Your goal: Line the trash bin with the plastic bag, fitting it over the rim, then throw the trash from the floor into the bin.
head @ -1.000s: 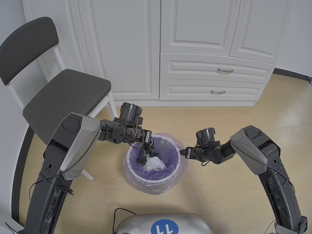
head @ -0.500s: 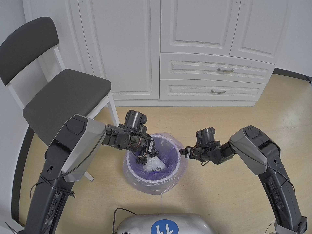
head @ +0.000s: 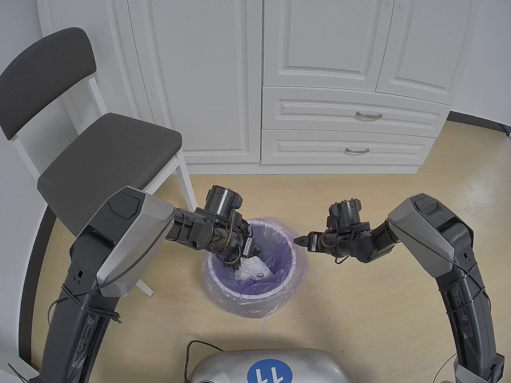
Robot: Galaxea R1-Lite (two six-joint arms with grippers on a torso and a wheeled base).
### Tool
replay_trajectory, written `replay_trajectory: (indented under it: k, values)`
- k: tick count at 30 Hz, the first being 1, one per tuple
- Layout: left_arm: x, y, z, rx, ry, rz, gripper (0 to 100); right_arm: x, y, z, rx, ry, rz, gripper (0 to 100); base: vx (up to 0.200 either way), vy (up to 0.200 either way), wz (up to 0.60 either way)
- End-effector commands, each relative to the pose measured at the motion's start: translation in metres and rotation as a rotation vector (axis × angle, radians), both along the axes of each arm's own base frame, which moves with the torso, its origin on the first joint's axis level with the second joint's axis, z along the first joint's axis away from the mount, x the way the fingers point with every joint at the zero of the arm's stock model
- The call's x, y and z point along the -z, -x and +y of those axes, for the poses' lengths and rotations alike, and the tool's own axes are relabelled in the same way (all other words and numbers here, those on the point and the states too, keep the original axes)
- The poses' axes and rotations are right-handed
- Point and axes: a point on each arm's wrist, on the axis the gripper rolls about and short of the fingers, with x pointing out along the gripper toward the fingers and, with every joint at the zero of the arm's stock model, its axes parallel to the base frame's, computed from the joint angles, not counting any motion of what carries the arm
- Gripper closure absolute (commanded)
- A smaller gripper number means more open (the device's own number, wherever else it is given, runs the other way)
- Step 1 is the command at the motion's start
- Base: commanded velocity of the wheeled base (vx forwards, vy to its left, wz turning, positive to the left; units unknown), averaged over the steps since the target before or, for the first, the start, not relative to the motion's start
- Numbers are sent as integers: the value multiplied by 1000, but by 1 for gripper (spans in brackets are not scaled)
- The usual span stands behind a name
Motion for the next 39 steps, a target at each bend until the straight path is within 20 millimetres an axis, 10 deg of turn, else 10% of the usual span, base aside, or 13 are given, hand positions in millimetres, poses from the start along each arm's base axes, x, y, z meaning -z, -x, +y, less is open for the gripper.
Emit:
replay_trajectory:
  k: [1, 18, 19, 29, 39]
  values:
    - [-26, 13, 4, 6, 12, -28, 100, -8, 6, -8, -37, 52, -12, 0, 0, 0, 0]
    - [-125, 70, 40, -21, 106, -229, 100, -86, 64, -53, -45, 120, -97, 0, 0, 0, 0]
    - [-131, 75, 48, -43, 106, -249, 0, -91, 68, -55, -41, 116, -106, 0, 0, 0, 0]
    - [-161, 117, 132, -232, 18, -416, 0, -101, 131, -70, -24, 103, -142, 0, 0, 0, 0]
    - [-189, 157, 155, -310, 8, -492, 0, -99, 177, -96, 136, 164, -327, 0, 0, 0, 0]
